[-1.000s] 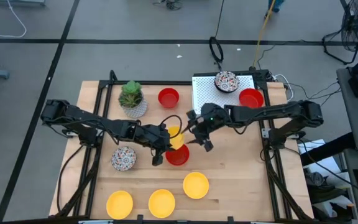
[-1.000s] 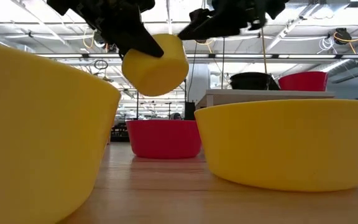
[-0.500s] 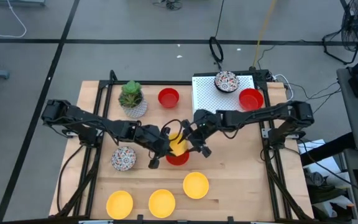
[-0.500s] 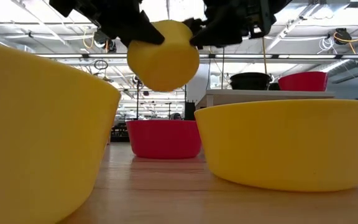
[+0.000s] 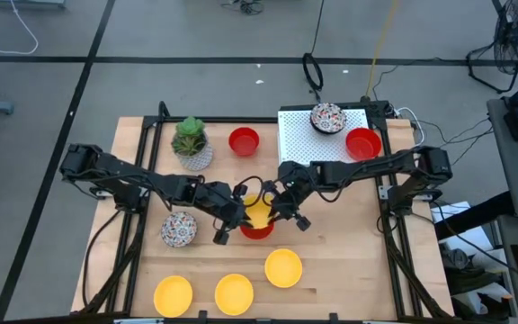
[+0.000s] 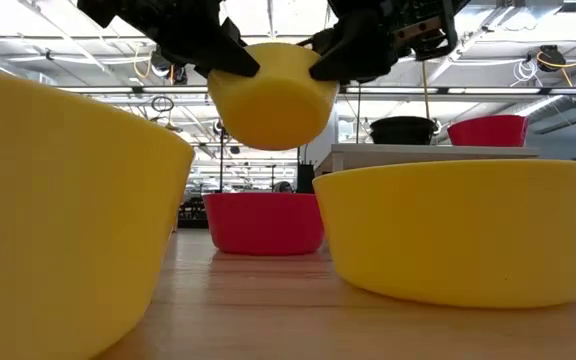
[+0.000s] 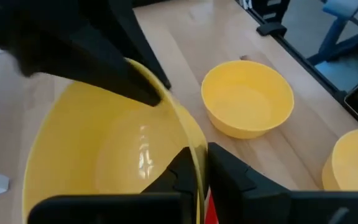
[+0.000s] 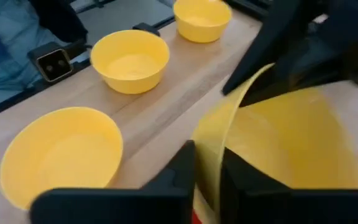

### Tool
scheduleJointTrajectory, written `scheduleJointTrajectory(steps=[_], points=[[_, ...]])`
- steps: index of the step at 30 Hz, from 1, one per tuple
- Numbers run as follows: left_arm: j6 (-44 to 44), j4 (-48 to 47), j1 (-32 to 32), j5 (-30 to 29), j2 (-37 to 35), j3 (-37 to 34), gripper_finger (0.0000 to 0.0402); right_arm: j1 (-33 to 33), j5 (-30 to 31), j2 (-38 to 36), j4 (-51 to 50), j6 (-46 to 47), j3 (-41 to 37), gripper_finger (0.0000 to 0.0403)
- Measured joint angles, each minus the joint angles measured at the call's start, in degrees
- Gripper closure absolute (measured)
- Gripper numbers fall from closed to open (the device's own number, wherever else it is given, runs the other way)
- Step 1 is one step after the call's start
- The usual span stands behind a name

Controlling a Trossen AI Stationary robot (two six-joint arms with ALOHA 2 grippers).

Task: Pick & Place Mini bowls
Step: Put the yellow bowl on the shelf

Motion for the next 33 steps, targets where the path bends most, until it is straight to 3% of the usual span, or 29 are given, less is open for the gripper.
scheduleJointTrajectory(steps=[6,14,16,23,28,30,33], points=[[-4.93,2.82,0.07,-1.14,-0.02,0.02,0.0344,0.12,-0.75,0.13,-0.32,2.77,-0.12,0.0399],[-6.82,8.24,0.17,-6.20,-0.13,0.15,0.0226,0.14,1.57,-0.63,-0.52,5.77,-0.13,0.0402],[-5.33,10.82,0.22,-8.81,-0.13,0.16,0.0199,0.14,6.38,-1.62,-1.67,5.67,-0.13,0.0402],[-1.82,20.69,0.17,-16.74,-2.24,0.23,0.0139,0.06,32.45,-9.72,-15.25,1.18,-0.13,0.0402],[-0.52,19.18,0.15,-26.55,-5.12,0.22,0.0124,-1.61,48.37,-13.73,-20.24,8.60,-0.15,0.0403],[-1.10,17.78,0.15,-30.48,-6.26,0.22,0.0124,-3.02,51.63,-14.70,-20.29,12.22,-0.11,0.0403],[-2.32,16.07,0.71,-34.09,-6.46,0.23,0.0128,-5.78,51.81,-15.16,-20.85,15.15,-0.06,0.0403]])
